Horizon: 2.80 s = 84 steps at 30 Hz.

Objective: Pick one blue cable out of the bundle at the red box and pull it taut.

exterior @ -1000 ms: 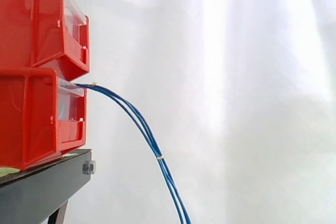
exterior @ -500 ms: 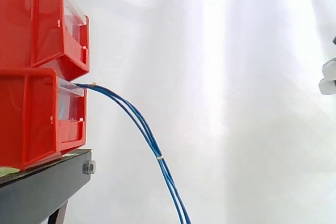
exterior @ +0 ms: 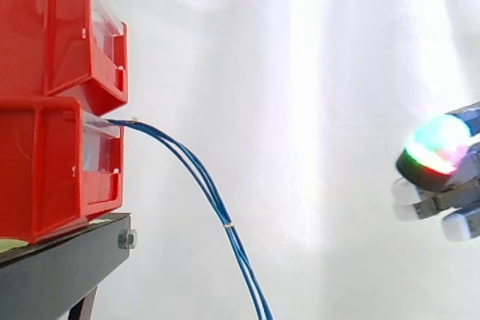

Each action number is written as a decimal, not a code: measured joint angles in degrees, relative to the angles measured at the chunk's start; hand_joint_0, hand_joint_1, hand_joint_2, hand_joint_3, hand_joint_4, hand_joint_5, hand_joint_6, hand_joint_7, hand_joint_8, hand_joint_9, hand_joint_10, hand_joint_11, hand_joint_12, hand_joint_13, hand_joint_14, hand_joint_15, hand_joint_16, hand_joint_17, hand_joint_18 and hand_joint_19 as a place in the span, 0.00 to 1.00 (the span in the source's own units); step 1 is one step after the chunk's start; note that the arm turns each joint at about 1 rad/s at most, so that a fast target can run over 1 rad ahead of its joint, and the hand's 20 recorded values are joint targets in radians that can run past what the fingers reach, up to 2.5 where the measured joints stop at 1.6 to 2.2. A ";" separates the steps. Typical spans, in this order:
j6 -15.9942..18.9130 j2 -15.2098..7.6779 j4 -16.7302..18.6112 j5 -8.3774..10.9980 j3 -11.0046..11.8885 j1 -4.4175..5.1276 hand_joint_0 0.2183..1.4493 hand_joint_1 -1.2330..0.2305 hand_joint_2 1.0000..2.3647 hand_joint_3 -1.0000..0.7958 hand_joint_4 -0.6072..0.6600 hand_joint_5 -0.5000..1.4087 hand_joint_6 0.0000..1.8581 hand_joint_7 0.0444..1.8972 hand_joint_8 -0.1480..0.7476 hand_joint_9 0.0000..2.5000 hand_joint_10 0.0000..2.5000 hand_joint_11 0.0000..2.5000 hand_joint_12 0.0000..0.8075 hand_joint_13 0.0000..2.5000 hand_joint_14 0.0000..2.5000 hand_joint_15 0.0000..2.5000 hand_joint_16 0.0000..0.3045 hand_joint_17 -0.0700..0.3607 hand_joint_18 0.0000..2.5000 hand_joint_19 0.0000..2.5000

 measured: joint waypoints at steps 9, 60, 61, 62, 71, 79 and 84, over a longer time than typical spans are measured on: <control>-1.12 -5.01 11.24 9.64 0.00 0.38 0.21 0.40 0.00 0.28 0.75 0.15 0.27 0.36 0.47 0.05 0.00 0.00 0.45 0.00 0.00 0.00 0.19 0.47 0.00 0.04; -5.38 -25.02 19.74 10.51 15.66 1.78 0.27 0.38 0.00 0.28 0.78 0.17 0.27 0.40 0.49 0.11 0.00 0.00 0.43 0.00 0.00 0.00 0.18 0.45 0.00 0.03; -5.21 -25.73 19.65 10.42 16.37 1.71 0.27 0.38 0.00 0.28 0.78 0.17 0.27 0.40 0.49 0.11 0.00 0.00 0.43 0.00 0.00 0.00 0.18 0.45 0.00 0.03; -4.92 -26.38 19.47 10.28 17.11 1.65 0.27 0.38 0.00 0.28 0.79 0.17 0.27 0.41 0.49 0.11 0.00 0.00 0.43 0.00 0.00 0.00 0.18 0.45 0.00 0.03; -2.00 -28.63 16.47 9.06 21.55 1.39 0.28 0.40 0.00 0.28 0.81 0.18 0.27 0.46 0.50 0.13 0.00 0.00 0.43 0.00 0.00 0.00 0.18 0.45 0.00 0.04; -0.75 -28.69 16.23 8.88 22.64 1.21 0.32 0.39 0.01 0.34 0.75 0.19 0.27 0.59 0.50 0.14 0.00 0.02 0.42 0.00 0.00 0.00 0.18 0.44 0.00 0.04; -0.69 -28.69 15.68 8.79 24.35 1.06 0.33 0.38 0.01 0.37 0.72 0.19 0.29 0.61 0.51 0.14 0.00 0.02 0.42 0.00 0.00 0.00 0.18 0.44 0.00 0.04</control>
